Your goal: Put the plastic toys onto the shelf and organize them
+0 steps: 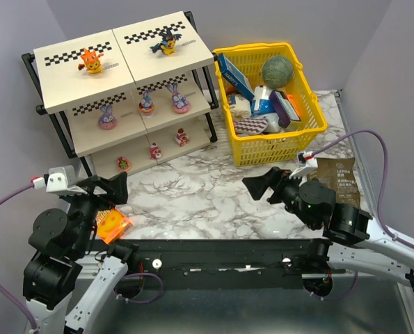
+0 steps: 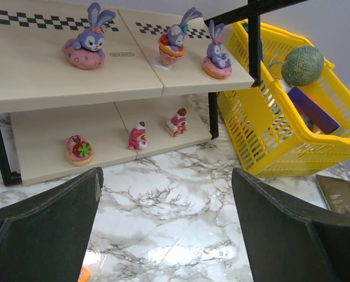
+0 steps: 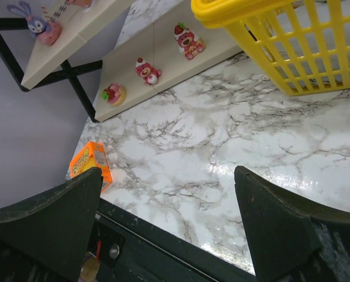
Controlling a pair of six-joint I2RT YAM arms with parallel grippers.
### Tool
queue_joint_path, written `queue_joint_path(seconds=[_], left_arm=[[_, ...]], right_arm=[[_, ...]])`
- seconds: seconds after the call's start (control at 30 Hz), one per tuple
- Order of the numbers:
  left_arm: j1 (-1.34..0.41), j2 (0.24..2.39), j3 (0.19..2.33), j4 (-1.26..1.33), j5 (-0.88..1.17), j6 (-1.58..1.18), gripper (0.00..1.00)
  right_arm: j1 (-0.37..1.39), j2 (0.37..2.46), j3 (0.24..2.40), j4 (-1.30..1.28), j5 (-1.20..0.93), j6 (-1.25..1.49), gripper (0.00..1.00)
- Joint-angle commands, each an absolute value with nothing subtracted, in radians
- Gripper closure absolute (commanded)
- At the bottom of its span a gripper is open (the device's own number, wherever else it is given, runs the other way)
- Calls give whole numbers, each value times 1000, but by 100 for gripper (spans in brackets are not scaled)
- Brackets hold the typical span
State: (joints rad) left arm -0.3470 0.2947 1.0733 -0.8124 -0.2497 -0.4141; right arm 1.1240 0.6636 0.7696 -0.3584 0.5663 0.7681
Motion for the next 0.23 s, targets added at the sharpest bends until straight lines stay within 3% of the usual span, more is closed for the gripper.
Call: queue_joint_path(seconds=[0.0, 0.2], left_arm=[[-347, 287, 1092, -835, -230, -394, 1], [-347, 273, 1098, -839, -201, -403, 1]], right_arm=[[1126, 650, 799, -413, 618, 741, 0], [1126, 657, 807, -413, 621, 746, 0]])
